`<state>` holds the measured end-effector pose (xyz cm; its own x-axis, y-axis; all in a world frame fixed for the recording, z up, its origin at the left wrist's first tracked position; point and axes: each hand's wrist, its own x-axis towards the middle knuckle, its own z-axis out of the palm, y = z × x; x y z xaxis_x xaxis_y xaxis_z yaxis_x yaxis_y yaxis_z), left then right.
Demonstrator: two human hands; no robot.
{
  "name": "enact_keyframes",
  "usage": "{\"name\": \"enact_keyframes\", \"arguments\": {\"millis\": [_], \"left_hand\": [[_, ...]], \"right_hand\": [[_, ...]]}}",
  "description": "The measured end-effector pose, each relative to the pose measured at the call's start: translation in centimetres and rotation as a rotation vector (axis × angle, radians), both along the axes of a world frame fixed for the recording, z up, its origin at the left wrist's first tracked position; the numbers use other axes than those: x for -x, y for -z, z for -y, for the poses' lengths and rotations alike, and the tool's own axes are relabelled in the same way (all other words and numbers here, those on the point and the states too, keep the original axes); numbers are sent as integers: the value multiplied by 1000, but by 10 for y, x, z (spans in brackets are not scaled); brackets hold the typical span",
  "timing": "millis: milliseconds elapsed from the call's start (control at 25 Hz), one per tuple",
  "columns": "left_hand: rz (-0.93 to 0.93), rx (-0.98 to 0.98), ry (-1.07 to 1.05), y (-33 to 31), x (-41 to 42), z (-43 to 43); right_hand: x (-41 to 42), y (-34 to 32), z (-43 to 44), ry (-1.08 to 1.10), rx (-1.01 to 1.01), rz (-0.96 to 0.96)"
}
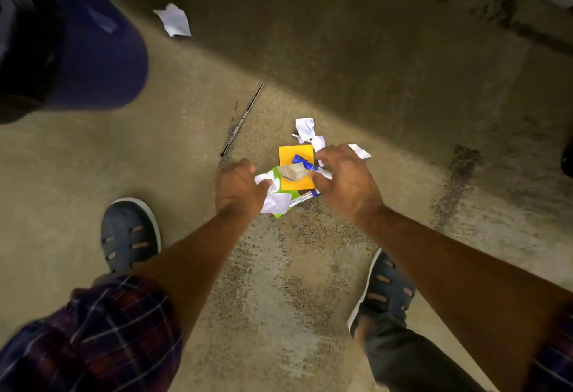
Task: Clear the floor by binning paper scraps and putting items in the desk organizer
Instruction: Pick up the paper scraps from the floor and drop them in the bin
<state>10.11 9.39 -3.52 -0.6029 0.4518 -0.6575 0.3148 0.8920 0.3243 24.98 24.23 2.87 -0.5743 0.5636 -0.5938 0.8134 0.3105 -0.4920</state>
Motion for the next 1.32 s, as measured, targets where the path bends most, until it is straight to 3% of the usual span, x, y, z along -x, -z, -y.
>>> {"name": "enact_keyframes", "arguments": {"millis": [160,240,320,560,800,1000,1080,1200,1320], "left_hand": [[-26,24,-40,14,-1,3],[13,24,-161,12,2,7],[39,-47,-338,6,8,11],[169,-244,-533,0,15,24],[140,-110,-300,1,-8,30],[130,7,303,3,-17,32],[106,47,446,5,-16,32],[70,35,538,10,-19,32],[114,-33,461,10,-17,31]], "right_hand": [[13,21,12,-94,-41,27],[15,27,15,-155,-68,41],[19,34,20,-228,-103,63],[32,58,34,-391,-234,157],[36,62,45,-340,-138,152],[33,44,25,-15,-81,-81],[32,38,12,71,-60,-133],[26,33,-9,160,-106,-191],[21,34,-27,269,-109,-236]]}}
